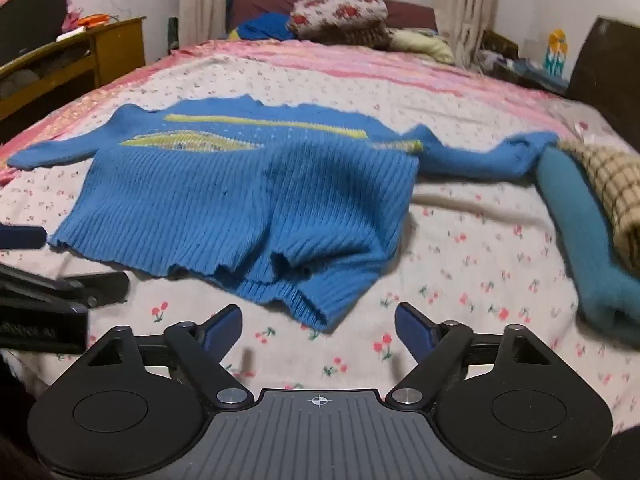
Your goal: Fold small clothes
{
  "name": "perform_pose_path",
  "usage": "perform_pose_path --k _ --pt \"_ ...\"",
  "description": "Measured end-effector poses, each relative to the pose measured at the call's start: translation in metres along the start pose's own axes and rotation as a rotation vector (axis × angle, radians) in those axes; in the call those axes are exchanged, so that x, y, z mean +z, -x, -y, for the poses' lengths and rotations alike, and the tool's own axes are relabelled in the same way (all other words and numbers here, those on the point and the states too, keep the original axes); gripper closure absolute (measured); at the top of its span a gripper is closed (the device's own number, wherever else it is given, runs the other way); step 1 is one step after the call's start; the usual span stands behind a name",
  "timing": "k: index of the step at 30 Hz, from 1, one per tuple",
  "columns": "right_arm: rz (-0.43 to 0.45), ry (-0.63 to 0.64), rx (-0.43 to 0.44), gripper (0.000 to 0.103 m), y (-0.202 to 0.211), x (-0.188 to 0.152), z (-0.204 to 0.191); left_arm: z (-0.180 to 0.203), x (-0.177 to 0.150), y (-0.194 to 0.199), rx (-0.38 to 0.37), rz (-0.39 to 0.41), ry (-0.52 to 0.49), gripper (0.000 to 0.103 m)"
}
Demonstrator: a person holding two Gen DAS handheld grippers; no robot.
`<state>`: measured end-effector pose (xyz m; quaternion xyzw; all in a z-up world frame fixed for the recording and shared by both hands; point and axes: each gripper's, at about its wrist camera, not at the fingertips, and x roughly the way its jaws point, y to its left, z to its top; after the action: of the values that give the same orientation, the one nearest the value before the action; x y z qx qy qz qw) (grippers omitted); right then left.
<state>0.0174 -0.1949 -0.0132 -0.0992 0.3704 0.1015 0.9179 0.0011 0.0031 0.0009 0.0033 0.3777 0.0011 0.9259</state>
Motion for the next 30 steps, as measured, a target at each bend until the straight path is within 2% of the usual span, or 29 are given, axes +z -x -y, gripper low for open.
perform_pose_path --k 3,5,7,12,16,19,21,25,27,28,30 --pt "-0.008 0.004 0.01 0.036 -0.005 0.005 0.002 -0.011 0.004 -0.003 0.022 0.001 0.003 0.0" --pt "-0.014 0.005 0.016 0.039 -0.01 0.009 0.003 -0.019 0.007 -0.007 0.04 -0.008 0.012 0.0" --pt "-0.015 0.014 0.011 0.039 -0.016 0.012 0.003 -0.031 0.005 -0.014 0.048 -0.042 0.037 0.0" --pt "-0.032 0.022 0.0 0.04 -0.034 0.017 0.003 -0.052 0.009 -0.025 0.075 -0.046 0.108 0.0" --pt "-0.055 0.032 0.005 0.04 -0.049 0.019 0.003 -0.061 0.012 -0.037 0.093 -0.066 0.12 0.0" --pt "-0.05 0.022 0.017 0.042 -0.053 0.022 0.005 -0.063 0.011 -0.047 0.111 -0.113 0.118 0.0" --pt "-0.051 0.0 0.036 0.054 -0.055 0.023 0.008 -0.066 0.009 -0.054 0.108 -0.156 0.134 0.009" --pt "-0.039 -0.005 0.051 0.072 -0.054 0.024 0.012 -0.073 0.008 -0.056 0.097 -0.19 0.165 0.017" --pt "-0.04 -0.028 0.067 0.085 -0.053 0.024 0.015 -0.074 0.01 -0.057 0.092 -0.176 0.173 0.028" --pt "-0.04 -0.046 0.077 0.088 -0.053 0.024 0.018 -0.075 0.011 -0.057 0.084 -0.169 0.177 0.031" --pt "-0.042 -0.081 0.09 0.096 -0.052 0.025 0.024 -0.077 0.013 -0.056 0.067 -0.163 0.183 0.044"
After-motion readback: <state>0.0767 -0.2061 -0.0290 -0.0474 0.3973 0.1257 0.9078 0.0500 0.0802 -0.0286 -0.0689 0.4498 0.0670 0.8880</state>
